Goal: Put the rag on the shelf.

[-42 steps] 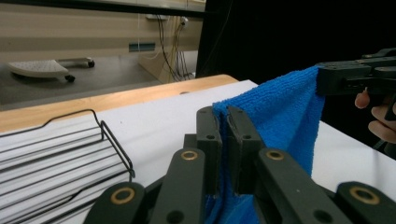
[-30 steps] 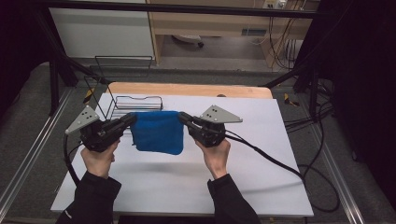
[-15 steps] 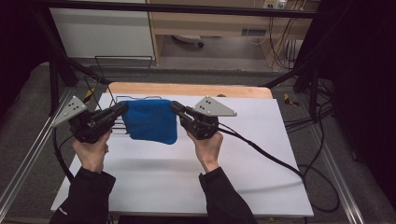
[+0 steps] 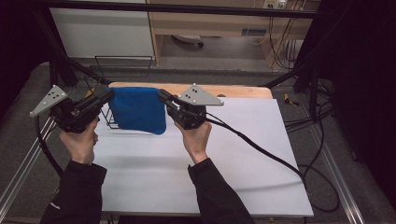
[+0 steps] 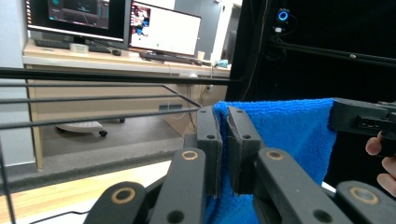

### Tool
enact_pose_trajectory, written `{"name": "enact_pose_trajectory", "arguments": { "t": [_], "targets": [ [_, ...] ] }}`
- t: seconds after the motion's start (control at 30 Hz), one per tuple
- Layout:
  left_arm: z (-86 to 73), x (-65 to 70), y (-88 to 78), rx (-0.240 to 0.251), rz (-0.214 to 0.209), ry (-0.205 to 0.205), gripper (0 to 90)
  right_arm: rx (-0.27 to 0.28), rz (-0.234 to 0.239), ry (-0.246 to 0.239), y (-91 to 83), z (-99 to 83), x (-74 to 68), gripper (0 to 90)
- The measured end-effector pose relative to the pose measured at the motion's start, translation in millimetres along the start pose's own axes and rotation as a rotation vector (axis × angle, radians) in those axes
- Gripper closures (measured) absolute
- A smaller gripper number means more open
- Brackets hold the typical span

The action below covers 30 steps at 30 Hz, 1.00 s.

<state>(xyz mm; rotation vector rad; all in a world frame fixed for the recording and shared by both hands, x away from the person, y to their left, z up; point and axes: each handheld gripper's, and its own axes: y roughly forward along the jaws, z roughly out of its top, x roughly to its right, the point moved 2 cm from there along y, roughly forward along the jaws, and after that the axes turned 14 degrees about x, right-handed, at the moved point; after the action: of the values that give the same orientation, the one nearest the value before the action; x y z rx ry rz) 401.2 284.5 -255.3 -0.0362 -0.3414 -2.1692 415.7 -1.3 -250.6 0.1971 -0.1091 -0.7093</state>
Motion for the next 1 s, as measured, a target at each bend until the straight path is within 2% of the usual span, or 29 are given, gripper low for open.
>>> {"name": "enact_pose_trajectory", "arguments": {
  "t": [0.23,0.57,1.0],
  "targets": [
    [12.2,-10.6,-0.7,0.029,0.021,-0.007,84.2,0.01,0.006,-0.012,16.9,6.0,-3.9,86.6],
    [29.2,-23.2,3.9,0.069,0.028,-0.014,84.2,0.03,0.006,-0.021,36.6,20.0,-6.0,86.6],
    [59.3,-31.6,11.6,0.107,0.047,0.02,84.2,0.053,0.001,-0.062,60.8,44.8,-6.4,86.6]
  ]
}}
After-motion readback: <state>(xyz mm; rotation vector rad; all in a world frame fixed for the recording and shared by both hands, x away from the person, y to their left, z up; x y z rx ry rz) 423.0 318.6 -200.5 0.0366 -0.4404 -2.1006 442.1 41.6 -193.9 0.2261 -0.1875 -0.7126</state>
